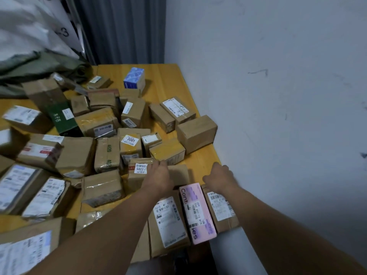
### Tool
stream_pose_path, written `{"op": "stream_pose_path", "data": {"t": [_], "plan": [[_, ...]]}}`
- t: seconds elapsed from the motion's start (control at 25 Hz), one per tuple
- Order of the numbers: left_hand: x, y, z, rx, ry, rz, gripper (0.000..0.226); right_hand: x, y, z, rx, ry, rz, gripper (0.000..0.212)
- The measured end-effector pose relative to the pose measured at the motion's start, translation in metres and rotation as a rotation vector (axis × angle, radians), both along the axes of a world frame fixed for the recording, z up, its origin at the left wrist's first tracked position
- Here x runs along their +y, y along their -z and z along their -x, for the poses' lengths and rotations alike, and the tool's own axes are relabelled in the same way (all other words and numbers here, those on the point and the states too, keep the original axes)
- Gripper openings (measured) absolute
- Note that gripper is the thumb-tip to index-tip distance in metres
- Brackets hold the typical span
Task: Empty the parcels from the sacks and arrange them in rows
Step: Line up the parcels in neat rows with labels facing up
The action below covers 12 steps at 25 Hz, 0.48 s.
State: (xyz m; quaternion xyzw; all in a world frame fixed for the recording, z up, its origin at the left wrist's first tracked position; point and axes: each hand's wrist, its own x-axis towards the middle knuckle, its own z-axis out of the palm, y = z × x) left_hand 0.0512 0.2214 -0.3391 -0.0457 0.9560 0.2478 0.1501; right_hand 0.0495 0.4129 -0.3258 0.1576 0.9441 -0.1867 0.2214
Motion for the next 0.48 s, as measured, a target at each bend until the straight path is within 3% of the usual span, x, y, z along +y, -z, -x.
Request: {"op": "stream_pose_path", "data": {"t": [0.24, 0.48], "plan": [[-0.019, -0.001, 0.030, 0.015, -0.060, -0.067, 0.057, -0.024, -0.010, 0.059, 0.090, -0.122, -0.052, 0.051], [-0.021, 0.012, 0.104, 0.055, -0.182, -0.201, 0.060, -0.043, 0.009, 0.164, 0.139, -0.418, -0.151, 0.064]]}}
